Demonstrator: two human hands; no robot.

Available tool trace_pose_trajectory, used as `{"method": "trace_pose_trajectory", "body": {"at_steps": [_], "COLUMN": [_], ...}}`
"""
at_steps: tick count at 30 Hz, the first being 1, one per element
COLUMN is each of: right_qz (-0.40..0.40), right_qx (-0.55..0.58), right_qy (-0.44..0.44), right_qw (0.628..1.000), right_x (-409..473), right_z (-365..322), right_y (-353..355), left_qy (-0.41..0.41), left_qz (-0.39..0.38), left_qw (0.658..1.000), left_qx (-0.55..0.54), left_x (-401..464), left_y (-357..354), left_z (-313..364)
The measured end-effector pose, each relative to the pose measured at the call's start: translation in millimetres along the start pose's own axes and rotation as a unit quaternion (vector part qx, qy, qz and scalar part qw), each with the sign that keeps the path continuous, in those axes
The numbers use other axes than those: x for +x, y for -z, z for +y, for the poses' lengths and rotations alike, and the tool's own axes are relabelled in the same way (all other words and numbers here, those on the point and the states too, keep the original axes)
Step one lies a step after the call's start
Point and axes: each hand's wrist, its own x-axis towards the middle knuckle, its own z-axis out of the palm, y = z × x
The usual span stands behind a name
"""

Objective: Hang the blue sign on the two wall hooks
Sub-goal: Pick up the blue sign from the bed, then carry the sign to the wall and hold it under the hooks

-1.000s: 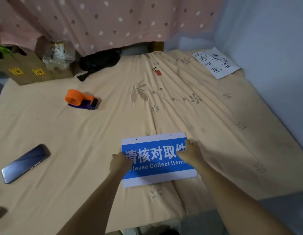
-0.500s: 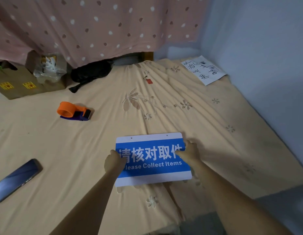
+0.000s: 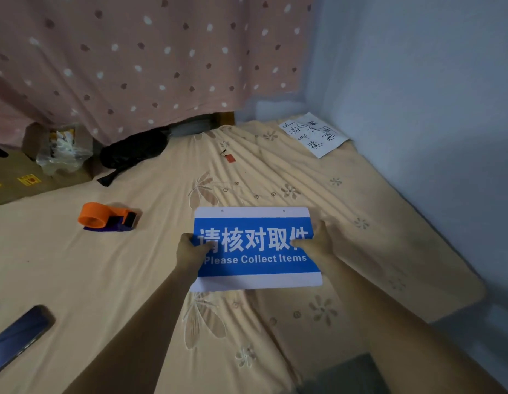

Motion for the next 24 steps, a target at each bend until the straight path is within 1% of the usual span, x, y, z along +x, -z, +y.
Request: {"method": "trace_pose_trajectory", "body": {"at_steps": [5,11,17,24], "right_qz": [0.023,0.06,0.119,0.192], "right_qx": [0.034,0.039,0.038,0.03], "right_qy": [0.025,0.048,0.076,0.102], "right_qw": [0.999,0.996,0.989,0.976], "right_x": [1,2,-8,-27], "right_z": [-29,-59,-87,-115], "right_y": [29,63,103,159], "left_qy": [-0.031,-0.071,-0.136,-0.164], "left_qz": [-0.005,-0.031,-0.056,-0.112], "left_qw": [1.0,0.997,0.989,0.979], "left_qx": [-0.003,-0.014,-0.002,-0.033], "left_x": [-2,-10,-27,-50], "left_y": [-16,-31,-51,-74], "left_z": [39,84,139,201]}}
